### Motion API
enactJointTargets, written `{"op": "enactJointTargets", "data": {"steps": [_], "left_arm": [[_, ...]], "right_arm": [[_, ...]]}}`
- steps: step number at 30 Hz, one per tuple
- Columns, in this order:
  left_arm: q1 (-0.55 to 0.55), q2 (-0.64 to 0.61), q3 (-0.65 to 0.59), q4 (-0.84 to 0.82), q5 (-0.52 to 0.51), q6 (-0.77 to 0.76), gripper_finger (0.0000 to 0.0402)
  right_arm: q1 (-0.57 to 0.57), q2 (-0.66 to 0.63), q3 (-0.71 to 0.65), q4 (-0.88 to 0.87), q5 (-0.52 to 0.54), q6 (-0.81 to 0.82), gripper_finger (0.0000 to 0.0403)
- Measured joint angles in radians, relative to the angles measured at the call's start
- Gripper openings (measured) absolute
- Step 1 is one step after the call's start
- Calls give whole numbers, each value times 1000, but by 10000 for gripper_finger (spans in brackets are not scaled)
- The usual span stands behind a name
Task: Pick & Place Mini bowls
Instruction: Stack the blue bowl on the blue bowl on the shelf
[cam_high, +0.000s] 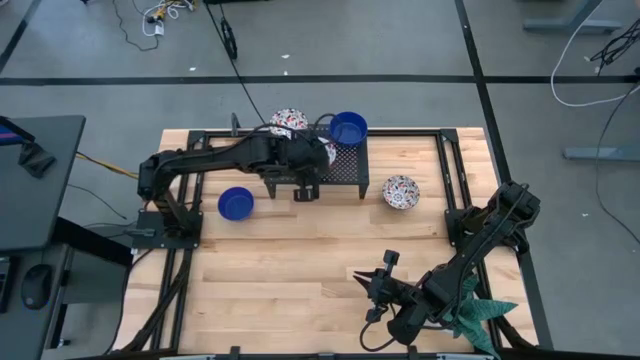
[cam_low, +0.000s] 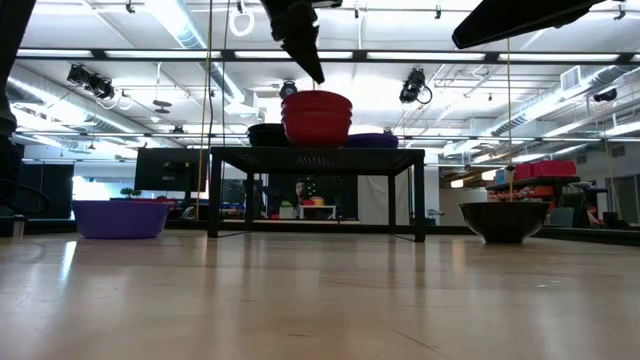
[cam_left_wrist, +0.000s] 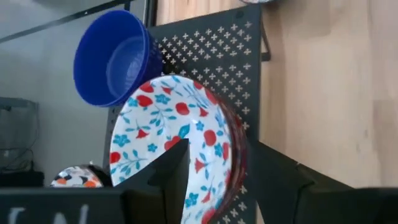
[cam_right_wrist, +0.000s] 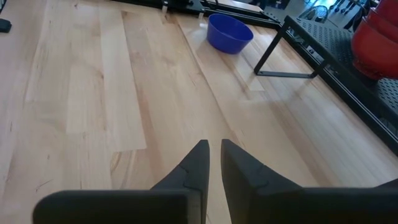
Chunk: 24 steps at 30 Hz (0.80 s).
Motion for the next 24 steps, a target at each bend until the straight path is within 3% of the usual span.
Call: {"op": "enactJointTargets", "data": {"steps": [5,11,13,17,24], "left_arm": [[-12,-54,0,-17,-9,-72,113],[-40,-133,0,-177,-40,-208,18],[-50,-160,-15,-232,-53,-272,7],[-92,-272,-155,-244,-140,-402,14],[-174,-530,-552,-235,-207,-765,7]], "right_arm": [[0,0,-43,66,0,2,43],[0,2,-124,261,-3,0,43],[0,2,-147,327,-8,-23,43],[0,2,-173,452,-11,-80,43],[0,1,-178,499,-11,-135,43]]}}
